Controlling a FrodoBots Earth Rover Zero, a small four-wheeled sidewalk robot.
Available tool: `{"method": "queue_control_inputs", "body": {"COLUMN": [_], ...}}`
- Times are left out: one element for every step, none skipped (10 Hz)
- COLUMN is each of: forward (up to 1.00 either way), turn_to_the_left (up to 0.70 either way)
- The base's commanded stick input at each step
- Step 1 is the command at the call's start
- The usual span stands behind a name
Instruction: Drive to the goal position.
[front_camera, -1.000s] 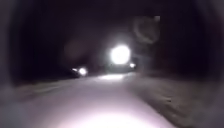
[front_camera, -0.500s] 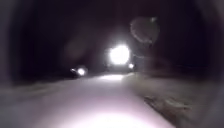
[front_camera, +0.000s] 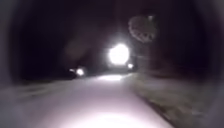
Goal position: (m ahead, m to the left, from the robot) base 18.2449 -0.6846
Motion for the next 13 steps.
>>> {"method": "queue_control_inputs", "body": {"forward": [1.0, 1.0, 1.0, 1.0, 1.0, 1.0, 1.0, 1.0, 1.0, 1.0, 1.0, 1.0, 1.0], "turn_to_the_left": [0.0, 0.0, 0.08, 0.38, 0.36, 0.2, 0.0, 0.0, 0.0, 0.0, 0.0, 0.0, 0.0]}}
